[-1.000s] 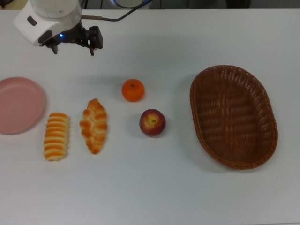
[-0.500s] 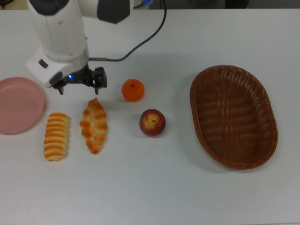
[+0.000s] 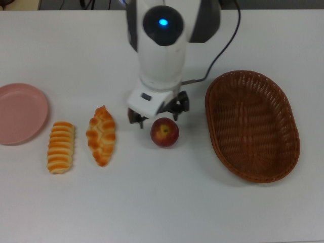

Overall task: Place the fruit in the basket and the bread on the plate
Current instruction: 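Move the gripper down to the red apple and grasp it, then lift the apple and lower it into the wicker basket, release, then move the gripper to the braided bread roll and grasp it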

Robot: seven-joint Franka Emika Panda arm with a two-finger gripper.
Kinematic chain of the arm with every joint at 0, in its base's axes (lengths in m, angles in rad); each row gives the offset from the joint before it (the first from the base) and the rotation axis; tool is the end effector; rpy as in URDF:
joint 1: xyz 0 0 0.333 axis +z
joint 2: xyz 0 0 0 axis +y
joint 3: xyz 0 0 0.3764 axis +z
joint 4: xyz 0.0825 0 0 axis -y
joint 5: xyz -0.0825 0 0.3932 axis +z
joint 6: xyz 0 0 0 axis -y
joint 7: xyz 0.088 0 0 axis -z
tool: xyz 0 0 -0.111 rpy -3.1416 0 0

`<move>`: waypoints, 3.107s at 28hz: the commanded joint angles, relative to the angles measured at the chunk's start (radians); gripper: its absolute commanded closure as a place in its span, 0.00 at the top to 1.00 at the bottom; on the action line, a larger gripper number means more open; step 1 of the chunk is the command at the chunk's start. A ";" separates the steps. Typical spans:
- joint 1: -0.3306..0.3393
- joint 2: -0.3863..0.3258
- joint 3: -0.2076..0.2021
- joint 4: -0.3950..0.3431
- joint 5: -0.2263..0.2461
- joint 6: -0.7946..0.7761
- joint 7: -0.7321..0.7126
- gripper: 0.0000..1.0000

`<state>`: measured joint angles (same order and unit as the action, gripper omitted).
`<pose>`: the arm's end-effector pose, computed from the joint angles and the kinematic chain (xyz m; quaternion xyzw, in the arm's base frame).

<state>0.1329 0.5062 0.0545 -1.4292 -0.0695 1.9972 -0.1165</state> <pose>0.7353 0.1264 0.4542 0.9863 0.1607 0.0320 0.0179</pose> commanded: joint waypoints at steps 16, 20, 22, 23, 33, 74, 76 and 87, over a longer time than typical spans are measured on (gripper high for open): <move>0.070 0.081 -0.015 -0.019 -0.099 0.072 0.004 1.00; 0.080 0.083 -0.015 -0.037 -0.119 0.072 0.004 1.00; 0.085 0.083 -0.015 -0.040 -0.156 0.071 0.006 1.00; 0.088 0.083 -0.015 -0.043 -0.168 0.071 0.011 0.95; 0.088 0.058 -0.012 -0.042 -0.176 0.058 0.057 0.12; 0.182 -0.055 0.143 -0.054 -0.225 -0.109 0.187 1.00; 0.156 -0.077 0.140 -0.042 -0.170 -0.109 0.187 1.00; -0.094 -0.109 0.139 -0.050 -0.148 -0.140 0.173 1.00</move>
<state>0.1433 0.4044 0.1938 -1.4516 -0.2287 1.8698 0.0622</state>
